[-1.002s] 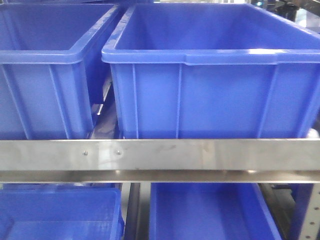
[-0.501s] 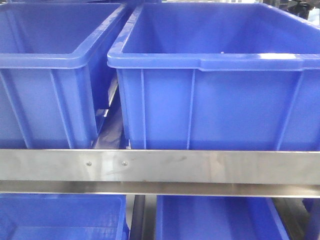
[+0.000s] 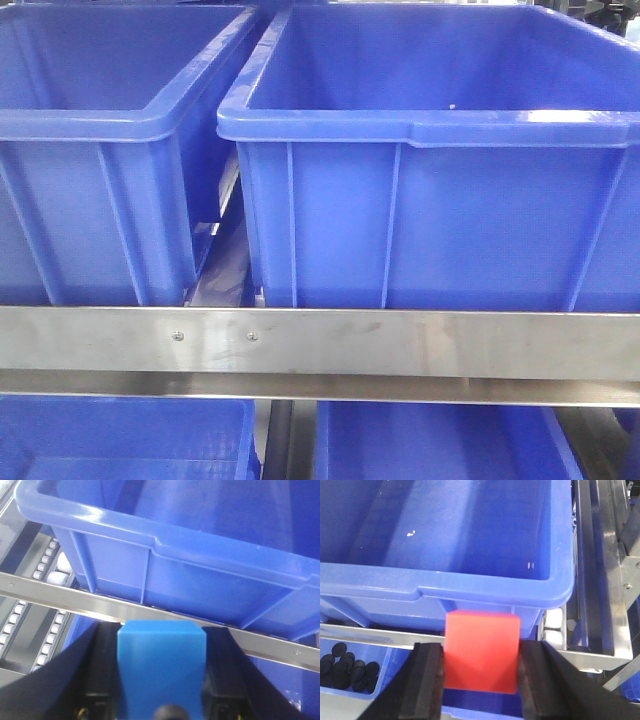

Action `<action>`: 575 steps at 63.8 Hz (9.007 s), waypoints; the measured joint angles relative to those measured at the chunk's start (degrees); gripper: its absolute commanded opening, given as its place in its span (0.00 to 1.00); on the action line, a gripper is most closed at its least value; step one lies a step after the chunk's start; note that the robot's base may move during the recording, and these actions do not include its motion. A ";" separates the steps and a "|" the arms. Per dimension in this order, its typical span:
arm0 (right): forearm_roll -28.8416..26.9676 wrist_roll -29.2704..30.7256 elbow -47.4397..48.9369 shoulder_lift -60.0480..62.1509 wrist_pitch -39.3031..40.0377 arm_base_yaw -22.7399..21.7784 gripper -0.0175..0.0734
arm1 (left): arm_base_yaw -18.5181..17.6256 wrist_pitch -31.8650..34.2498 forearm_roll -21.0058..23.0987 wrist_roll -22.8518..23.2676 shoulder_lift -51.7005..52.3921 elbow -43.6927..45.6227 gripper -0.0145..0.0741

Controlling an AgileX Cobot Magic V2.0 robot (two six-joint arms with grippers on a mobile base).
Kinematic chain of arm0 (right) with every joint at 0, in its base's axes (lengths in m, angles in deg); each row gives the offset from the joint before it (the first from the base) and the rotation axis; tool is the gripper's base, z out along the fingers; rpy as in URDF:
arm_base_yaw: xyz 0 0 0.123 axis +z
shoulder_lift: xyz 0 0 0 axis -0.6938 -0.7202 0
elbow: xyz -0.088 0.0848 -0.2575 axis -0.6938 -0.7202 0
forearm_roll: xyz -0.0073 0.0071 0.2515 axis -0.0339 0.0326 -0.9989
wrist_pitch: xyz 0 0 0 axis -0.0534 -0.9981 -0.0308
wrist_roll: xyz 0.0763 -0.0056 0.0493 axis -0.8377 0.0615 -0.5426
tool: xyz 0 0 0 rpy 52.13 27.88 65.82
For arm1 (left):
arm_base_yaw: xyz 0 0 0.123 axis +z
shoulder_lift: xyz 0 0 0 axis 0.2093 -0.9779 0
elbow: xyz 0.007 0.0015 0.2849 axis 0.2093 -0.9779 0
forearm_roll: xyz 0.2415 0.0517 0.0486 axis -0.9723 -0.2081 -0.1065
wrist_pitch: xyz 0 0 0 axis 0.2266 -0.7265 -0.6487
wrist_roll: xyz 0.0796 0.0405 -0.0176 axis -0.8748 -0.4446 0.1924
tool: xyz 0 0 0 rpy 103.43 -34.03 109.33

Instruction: Sort and place red and blue blocks on shelf

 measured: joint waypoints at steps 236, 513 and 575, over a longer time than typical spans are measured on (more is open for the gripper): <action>0.10 0.00 18.64 -22.42 9.02 0.00 0.25 | 0.00 10.37 0.46 0.00 -17.40 15.84 0.30; 0.55 0.00 20.11 -24.73 5.53 0.00 0.26 | 0.00 6.91 -2.04 -1.47 -14.42 11.14 0.30; 1.14 0.00 4.77 -5.61 5.31 0.00 0.26 | 0.00 10.20 -2.13 -1.47 -6.30 0.76 0.30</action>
